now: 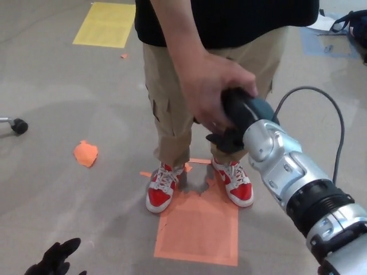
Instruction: The robot extends its right arm to grab a person's hand and shakes it
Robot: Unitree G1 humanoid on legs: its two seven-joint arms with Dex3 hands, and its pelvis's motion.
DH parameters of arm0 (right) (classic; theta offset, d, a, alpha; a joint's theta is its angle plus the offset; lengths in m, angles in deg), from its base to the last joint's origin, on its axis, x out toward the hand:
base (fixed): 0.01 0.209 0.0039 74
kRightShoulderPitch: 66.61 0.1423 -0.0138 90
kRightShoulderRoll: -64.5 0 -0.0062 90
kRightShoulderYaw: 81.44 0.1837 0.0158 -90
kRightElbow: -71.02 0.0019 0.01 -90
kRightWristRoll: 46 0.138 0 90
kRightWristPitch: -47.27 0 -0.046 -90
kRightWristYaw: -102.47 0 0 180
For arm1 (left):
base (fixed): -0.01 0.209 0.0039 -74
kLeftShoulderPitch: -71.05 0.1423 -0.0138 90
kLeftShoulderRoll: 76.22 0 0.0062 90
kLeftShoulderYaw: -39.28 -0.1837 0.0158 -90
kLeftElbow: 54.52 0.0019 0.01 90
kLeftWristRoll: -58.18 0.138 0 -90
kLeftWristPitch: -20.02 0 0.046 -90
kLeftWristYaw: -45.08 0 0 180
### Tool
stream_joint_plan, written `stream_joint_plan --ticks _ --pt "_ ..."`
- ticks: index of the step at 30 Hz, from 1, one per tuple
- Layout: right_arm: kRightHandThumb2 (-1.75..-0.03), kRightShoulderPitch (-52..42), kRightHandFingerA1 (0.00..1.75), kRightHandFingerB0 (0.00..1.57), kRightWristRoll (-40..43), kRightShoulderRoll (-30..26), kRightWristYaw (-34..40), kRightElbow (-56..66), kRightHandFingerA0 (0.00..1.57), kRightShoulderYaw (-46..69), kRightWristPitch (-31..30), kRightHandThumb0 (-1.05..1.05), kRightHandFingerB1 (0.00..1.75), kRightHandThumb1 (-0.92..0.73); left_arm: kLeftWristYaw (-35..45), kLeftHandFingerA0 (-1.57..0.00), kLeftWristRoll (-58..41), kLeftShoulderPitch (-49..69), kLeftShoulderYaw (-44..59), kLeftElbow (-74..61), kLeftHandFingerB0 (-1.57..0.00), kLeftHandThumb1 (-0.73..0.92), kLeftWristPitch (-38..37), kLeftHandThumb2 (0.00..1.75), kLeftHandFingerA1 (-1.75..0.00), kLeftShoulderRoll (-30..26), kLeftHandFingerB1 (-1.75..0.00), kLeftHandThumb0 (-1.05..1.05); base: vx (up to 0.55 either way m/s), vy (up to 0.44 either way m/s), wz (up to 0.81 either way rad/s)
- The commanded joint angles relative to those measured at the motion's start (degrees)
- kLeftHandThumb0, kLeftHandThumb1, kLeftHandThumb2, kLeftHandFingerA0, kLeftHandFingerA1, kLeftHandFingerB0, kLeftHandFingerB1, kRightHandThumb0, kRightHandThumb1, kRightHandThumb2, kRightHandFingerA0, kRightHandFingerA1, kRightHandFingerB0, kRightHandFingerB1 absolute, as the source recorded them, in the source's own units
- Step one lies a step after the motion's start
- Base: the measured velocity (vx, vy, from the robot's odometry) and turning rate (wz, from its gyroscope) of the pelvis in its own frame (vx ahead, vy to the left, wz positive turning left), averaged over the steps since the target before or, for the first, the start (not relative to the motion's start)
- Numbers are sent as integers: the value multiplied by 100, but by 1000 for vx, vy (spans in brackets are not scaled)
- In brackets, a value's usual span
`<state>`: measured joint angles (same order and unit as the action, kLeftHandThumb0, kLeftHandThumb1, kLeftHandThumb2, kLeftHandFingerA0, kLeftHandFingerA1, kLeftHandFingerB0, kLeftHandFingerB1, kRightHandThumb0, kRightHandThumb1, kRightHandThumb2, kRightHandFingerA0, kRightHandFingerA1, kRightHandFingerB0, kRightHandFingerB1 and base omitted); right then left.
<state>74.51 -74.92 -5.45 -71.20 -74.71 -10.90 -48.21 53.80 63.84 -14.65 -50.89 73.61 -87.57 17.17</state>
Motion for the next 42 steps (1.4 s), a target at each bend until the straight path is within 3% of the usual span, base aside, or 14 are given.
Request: stream_joint_plan --ticks 1,5,9,10,12,13,21,27,28,33,35,36,41,42 --pt "-64 -457 64 36 283 -147 25 -32 96 137 629 -35 39 -77 -50 0 78 149 -39 27 -1 70 -65 98 -37 -88 -35 -61 0 0 0" --pt "-102 -935 48 0 527 -541 -863 8 2 286 463 -34 48 -49 -150 0 159 226 -93 98 0 69 -162 98 -39 -98 -37 -56 0 0 0" --pt "-102 -1460 47 0 495 -777 -1004 59 2 248 457 -35 48 -48 -164 0 134 283 -82 289 0 68 -542 97 -38 -104 -35 -58 0 0 0" --pt "-63 -1664 36 8 526 -914 -1126 -107 17 260 570 -67 21 -73 -100 0 116 302 -86 210 0 73 -305 101 -38 -123 -34 -60 0 0 0" --pt "-103 -1949 50 0 633 -1020 -1246 -269 5 329 658 -35 49 -52 -77 -9 124 363 -94 140 -4 92 -170 74 -29 -162 -22 -57 0 0 0" --pt "-96 -2130 47 0 583 -1112 -1256 -407 10 275 736 -74 26 -62 -60 0 112 396 -87 113 0 73 -80 101 -36 -182 -32 -59 0 0 0" --pt "-96 -3235 40 4 552 -1419 -1285 -931 5 191 950 -77 18 -66 59 -9 -87 718 68 203 -8 92 172 68 -28 -231 -24 -61 0 0 0" --pt "-66 -3736 33 2 679 -1480 -1334 -1402 16 343 1075 -70 25 -88 -48 -1 152 1025 -40 151 -8 75 423 103 -42 -337 -34 -71 0 0 0" --pt "-103 -3818 32 5 824 -1455 -1444 -1511 6 485 1038 -80 18 -73 -113 0 217 1042 -71 191 -3 75 496 103 -43 -346 -36 -63 0 0 0" --pt "-109 -4166 35 7 1027 -1413 -1615 -1845 7 832 1115 -79 26 -79 -264 -9 379 988 -244 745 -4 92 393 72 -35 -371 -26 -63 0 0 0" --pt "-111 -4370 30 10 1065 -1402 -1698 -1897 0 913 1134 -77 26 -79 -314 -1 352 1036 -268 1074 -4 74 202 104 -45 -324 -34 -65 0 0 0" --pt "-112 -4468 25 5 1055 -1387 -1679 -1923 5 916 1126 -85 17 -84 -355 -14 375 1063 -288 1226 -8 92 111 71 -38 -323 -28 -60 0 0 0" --pt "-74 -4769 24 0 1180 -1334 -1773 -1986 0 1117 1214 -74 20 -92 -473 -5 518 1185 -460 1545 0 79 -23 101 -40 -388 -26 -71 0 0 0" --pt "-114 -4769 28 11 1116 -1342 -1762 -1985 0 1067 1274 -77 24 -82 -530 -6 522 1146 -459 1576 -1 74 97 105 -46 -380 -32 -69 0 0 0"
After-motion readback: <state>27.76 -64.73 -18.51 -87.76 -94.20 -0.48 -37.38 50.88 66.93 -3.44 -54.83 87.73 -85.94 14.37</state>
